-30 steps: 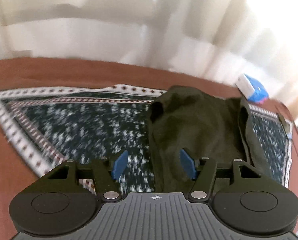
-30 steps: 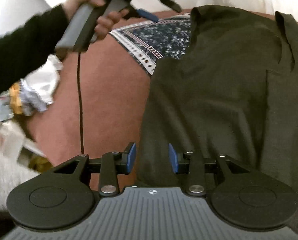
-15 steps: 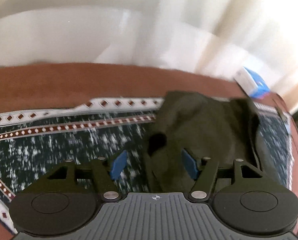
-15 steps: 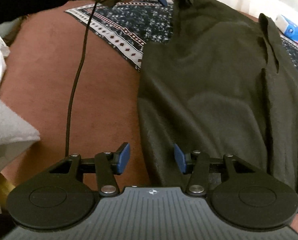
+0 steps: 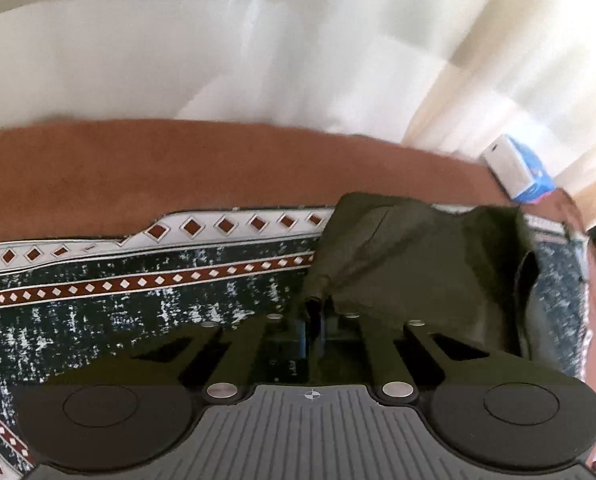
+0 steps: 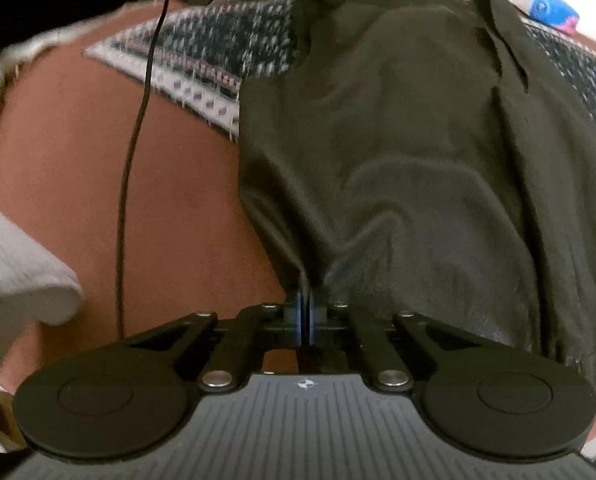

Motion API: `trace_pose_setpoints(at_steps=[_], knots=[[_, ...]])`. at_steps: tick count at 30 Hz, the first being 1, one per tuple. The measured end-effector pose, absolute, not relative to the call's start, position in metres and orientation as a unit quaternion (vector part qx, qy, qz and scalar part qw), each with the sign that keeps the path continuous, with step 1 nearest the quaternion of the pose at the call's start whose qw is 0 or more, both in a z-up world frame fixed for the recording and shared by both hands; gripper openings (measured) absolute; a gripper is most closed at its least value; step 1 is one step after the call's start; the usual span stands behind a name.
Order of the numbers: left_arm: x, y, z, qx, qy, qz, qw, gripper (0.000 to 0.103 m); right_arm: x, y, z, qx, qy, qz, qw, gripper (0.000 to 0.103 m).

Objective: Fold clothes
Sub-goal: 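Grasp the garment edge with the left gripper while the right gripper grasps the hem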

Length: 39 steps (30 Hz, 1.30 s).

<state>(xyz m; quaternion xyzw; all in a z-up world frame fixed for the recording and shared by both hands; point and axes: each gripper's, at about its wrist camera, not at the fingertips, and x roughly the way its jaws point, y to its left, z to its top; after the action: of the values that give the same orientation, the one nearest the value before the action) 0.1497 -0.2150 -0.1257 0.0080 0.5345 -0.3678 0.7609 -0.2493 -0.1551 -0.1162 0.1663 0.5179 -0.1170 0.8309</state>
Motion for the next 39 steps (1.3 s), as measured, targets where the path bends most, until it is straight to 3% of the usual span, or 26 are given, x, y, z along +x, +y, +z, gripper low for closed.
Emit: trace_pose_setpoints(at_steps=[11,21,22,23,26,31,35,39], knots=[[0.11,-0.263,-0.056,-0.028,0.497,-0.388,0.776,0.0,-0.334,-0.261,-0.064,0.412,0.372,-0.085,0.827,0.003],[0.059,-0.368,-0.07,0.024,0.491,-0.356,0.795,0.003,-0.416,-0.373,-0.125,0.547,0.32,-0.115,0.765,0.003],[0.055,-0.378,-0.076,0.035,0.491,-0.352,0.796,0.008,-0.418,-0.38,-0.133,0.549,0.325,-0.117,0.762,0.003],[0.051,-0.386,-0.084,0.044,0.492,-0.35,0.796,0.029,-0.419,-0.387,-0.141,0.552,0.329,-0.117,0.758,0.003],[0.043,-0.4,-0.104,0.056,0.502,-0.342,0.793,0.055,-0.419,-0.4,-0.162,0.555,0.344,-0.112,0.749,0.003],[0.052,-0.394,-0.101,0.021,0.509,-0.327,0.796,0.062,-0.417,-0.41,-0.175,0.56,0.351,-0.097,0.744,0.003],[0.067,-0.372,-0.074,-0.014,0.498,-0.324,0.804,0.076,-0.413,-0.422,-0.17,0.553,0.354,-0.083,0.75,0.006],[0.062,-0.344,-0.048,-0.012,0.486,-0.335,0.807,0.077,-0.409,-0.431,-0.165,0.531,0.376,-0.072,0.756,0.011]])
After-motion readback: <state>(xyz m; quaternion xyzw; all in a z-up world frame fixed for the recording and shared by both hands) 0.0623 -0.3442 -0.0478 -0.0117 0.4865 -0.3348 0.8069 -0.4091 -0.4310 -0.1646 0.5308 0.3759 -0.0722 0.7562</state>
